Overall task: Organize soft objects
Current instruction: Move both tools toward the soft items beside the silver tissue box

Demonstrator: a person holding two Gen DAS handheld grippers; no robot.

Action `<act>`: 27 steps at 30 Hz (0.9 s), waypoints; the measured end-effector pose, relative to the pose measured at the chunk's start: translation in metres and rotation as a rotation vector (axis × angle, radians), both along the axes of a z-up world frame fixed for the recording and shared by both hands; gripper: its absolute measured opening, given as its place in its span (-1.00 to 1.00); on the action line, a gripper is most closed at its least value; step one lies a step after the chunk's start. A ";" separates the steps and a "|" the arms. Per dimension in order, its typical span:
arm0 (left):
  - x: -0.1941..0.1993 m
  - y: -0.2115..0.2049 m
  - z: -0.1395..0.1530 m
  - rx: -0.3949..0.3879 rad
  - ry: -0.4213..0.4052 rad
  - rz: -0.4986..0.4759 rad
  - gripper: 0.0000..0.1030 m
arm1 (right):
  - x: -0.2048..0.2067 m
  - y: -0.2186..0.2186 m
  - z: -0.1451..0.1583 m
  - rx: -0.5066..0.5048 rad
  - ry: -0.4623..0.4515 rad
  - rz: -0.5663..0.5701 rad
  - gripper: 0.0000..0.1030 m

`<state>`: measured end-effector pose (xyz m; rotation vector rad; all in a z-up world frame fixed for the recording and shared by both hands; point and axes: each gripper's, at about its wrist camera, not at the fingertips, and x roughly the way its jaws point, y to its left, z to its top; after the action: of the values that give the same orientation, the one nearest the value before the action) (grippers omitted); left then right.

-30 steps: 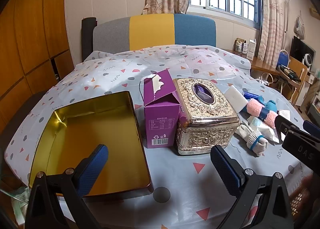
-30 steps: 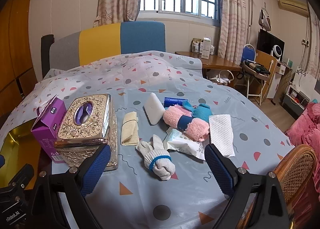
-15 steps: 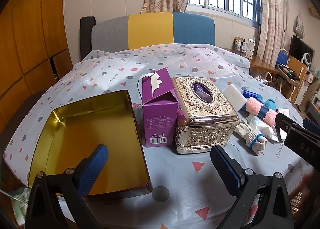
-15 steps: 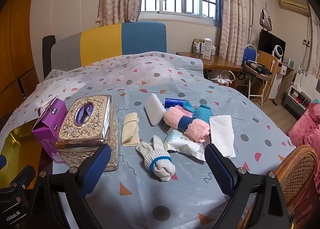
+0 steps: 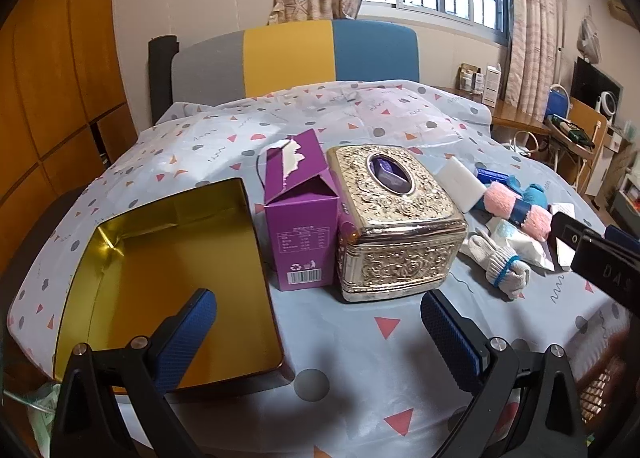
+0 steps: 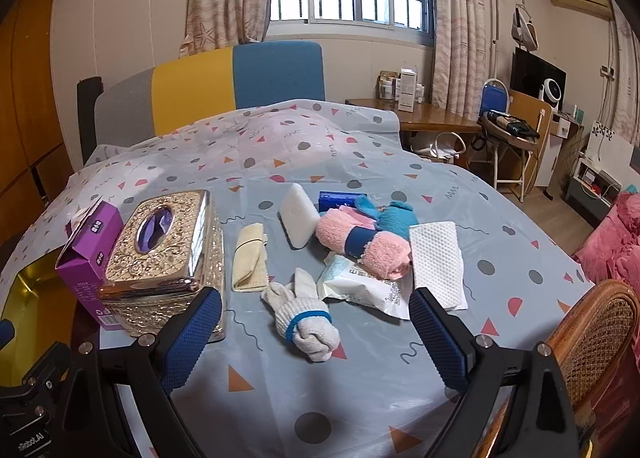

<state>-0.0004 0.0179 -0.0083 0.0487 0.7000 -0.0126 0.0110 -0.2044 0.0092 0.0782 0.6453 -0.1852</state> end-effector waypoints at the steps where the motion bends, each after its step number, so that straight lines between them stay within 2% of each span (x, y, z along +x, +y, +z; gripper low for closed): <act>1: 0.000 -0.002 0.000 -0.002 -0.002 -0.012 0.99 | 0.000 -0.002 0.001 -0.002 0.001 -0.003 0.88; 3: 0.000 -0.004 0.003 -0.024 0.000 -0.064 0.99 | 0.000 -0.009 0.002 0.012 -0.002 -0.012 0.88; 7: 0.007 -0.011 0.007 -0.132 0.042 -0.212 0.99 | 0.000 -0.027 0.008 0.027 -0.012 -0.037 0.88; 9: 0.011 -0.022 0.008 -0.125 0.057 -0.272 0.99 | -0.002 -0.044 0.012 0.048 -0.040 -0.057 0.88; 13: 0.019 -0.054 0.010 -0.084 0.060 -0.417 0.99 | -0.006 -0.074 0.019 0.069 0.003 -0.111 0.88; 18: 0.045 -0.104 -0.003 -0.139 0.210 -0.601 0.99 | -0.021 -0.109 0.028 0.059 -0.047 -0.181 0.88; 21: 0.058 -0.133 -0.008 -0.173 0.274 -0.652 0.99 | -0.026 -0.123 0.027 0.074 -0.062 -0.211 0.88; 27: 0.085 -0.184 -0.029 -0.126 0.343 -0.665 0.99 | -0.032 -0.137 0.024 0.082 -0.060 -0.211 0.88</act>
<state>0.0844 -0.1661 -0.0378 0.1589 0.9976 -0.7162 -0.0210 -0.3410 0.0333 0.2304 0.5847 -0.3585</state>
